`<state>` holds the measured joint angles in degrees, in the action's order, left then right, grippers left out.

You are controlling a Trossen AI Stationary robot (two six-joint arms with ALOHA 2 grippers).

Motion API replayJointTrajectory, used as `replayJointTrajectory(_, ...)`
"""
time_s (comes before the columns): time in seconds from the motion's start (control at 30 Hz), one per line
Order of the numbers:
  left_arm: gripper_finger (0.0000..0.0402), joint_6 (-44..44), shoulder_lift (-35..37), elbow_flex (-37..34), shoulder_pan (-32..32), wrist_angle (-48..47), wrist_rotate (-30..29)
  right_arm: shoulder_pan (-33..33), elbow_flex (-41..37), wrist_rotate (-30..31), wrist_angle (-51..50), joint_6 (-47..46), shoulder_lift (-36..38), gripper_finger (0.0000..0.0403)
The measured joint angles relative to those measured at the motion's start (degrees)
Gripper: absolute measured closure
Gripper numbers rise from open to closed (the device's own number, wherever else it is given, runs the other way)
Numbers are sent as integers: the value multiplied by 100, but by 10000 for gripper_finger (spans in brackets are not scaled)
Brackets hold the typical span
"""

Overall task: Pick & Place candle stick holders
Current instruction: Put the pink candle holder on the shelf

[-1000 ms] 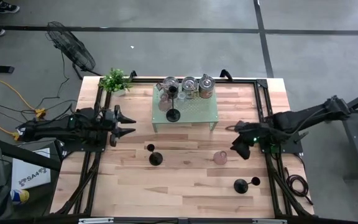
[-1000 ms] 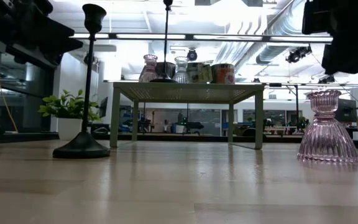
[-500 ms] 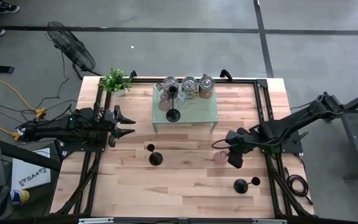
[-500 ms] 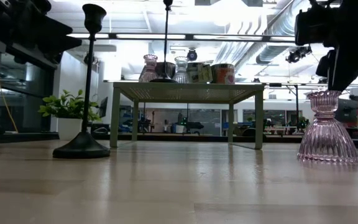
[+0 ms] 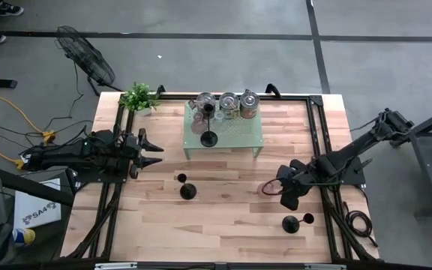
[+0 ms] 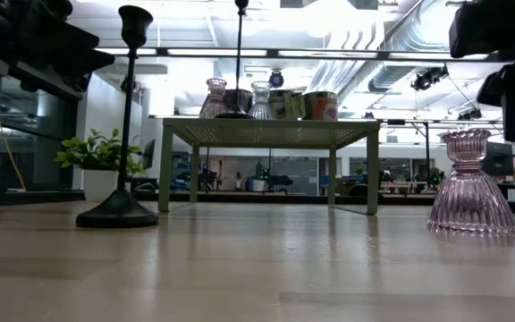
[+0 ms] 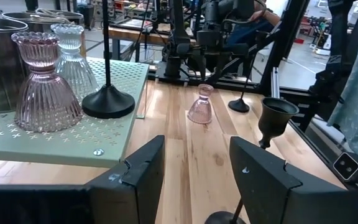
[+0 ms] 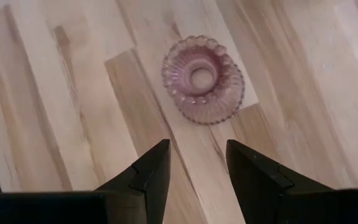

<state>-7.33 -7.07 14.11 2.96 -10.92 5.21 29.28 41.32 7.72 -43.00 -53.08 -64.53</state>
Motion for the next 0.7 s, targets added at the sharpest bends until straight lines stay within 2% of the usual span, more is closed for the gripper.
replayJointTrajectory(0.13,224,-20,0,0,0,1,-2,203,0,138,-42,-241,0,255)
replayJointTrajectory(0.37,224,-42,0,0,0,3,-2,409,0,297,-38,-83,-266,241)
replayJointTrajectory(0.53,224,-43,-2,0,0,5,-3,493,-2,313,154,-118,-746,188)
replayJointTrajectory(0.7,224,-48,-2,0,0,5,-4,534,-2,760,630,-24,-1179,124)
